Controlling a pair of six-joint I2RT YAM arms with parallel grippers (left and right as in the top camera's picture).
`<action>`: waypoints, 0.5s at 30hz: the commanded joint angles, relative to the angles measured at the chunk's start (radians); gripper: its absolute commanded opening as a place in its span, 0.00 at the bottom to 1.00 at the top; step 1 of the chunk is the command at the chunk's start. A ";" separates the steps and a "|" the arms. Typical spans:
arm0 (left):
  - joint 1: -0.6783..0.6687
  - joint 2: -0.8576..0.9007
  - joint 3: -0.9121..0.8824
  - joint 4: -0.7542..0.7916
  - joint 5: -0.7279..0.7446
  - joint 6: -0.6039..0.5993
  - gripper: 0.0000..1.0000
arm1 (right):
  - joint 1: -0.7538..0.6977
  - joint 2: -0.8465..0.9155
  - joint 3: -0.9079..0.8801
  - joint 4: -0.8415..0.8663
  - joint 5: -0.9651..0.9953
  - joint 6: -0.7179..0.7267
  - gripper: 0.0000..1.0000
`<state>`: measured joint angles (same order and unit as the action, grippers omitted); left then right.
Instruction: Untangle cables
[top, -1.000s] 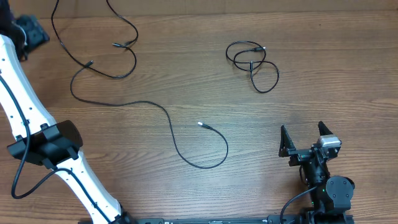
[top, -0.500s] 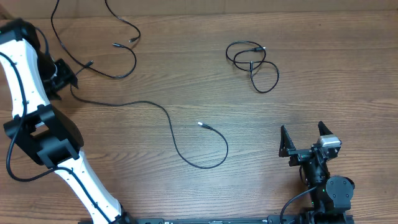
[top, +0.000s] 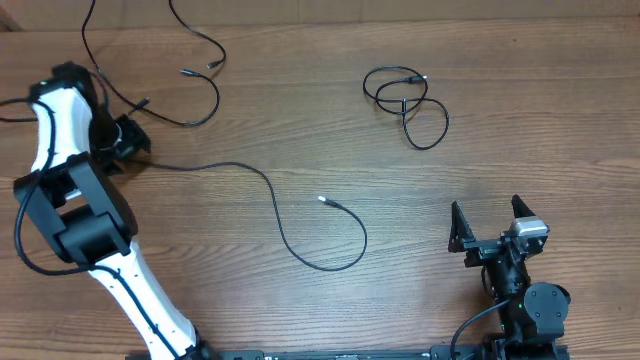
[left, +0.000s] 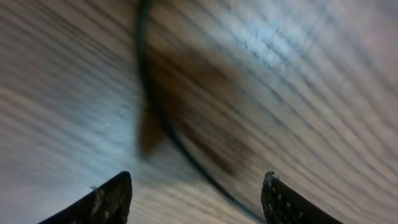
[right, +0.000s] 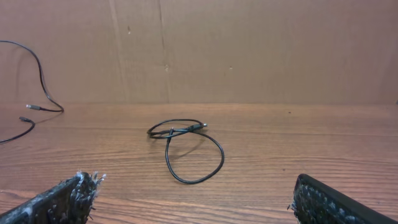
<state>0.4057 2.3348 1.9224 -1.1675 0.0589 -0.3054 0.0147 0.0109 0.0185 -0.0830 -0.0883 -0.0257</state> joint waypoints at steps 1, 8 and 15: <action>-0.027 -0.005 -0.076 0.042 -0.008 -0.082 0.66 | -0.002 -0.008 -0.010 0.004 0.009 -0.006 1.00; -0.042 -0.005 -0.117 0.068 -0.042 -0.088 0.04 | -0.002 -0.008 -0.010 0.004 0.009 -0.006 1.00; -0.039 -0.012 -0.040 -0.165 -0.055 -0.274 0.04 | -0.002 -0.008 -0.010 0.004 0.009 -0.006 1.00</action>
<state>0.3679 2.3196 1.8389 -1.2572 0.0139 -0.4370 0.0147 0.0109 0.0185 -0.0834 -0.0883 -0.0257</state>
